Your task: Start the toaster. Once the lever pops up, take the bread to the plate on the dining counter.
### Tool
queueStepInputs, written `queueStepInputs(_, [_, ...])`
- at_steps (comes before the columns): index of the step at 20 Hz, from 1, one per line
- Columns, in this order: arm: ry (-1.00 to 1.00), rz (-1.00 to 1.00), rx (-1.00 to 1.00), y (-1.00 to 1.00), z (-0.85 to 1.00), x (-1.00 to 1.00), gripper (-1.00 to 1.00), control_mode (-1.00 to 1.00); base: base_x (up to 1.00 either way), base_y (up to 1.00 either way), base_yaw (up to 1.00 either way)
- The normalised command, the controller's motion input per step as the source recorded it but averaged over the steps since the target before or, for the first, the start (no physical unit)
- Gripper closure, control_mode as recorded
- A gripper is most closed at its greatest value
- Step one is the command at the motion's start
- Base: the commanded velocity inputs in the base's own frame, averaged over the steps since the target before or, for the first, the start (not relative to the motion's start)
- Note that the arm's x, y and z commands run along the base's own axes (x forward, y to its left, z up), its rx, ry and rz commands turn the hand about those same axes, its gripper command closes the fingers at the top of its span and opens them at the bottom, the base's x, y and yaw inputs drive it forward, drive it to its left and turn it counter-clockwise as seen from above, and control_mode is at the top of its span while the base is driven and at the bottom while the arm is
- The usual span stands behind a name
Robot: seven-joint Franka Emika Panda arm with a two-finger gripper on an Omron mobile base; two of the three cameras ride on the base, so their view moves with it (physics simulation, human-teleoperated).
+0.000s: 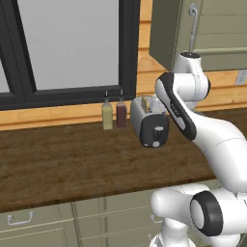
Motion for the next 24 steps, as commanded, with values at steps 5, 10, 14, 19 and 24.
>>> queueStepInputs(5, [0.00,0.00,0.00,0.00,-0.02,-0.10,-1.00,-1.00,0.00,0.00,0.00])
queueStepInputs(10, [-0.06,0.00,0.00,0.00,-0.28,-0.06,-1.00,-1.00,0.00,0.00,0.00])
queueStepInputs(14, [-0.11,0.00,0.00,0.00,-0.45,0.00,-1.00,-1.00,0.00,0.00,0.00])
queueStepInputs(19, [-0.09,0.00,0.00,0.02,-0.41,0.18,-1.00,-1.00,0.00,0.00,0.00])
queueStepInputs(24, [-0.03,0.00,0.00,0.02,-0.21,0.36,-1.00,-1.00,0.00,0.00,0.00])
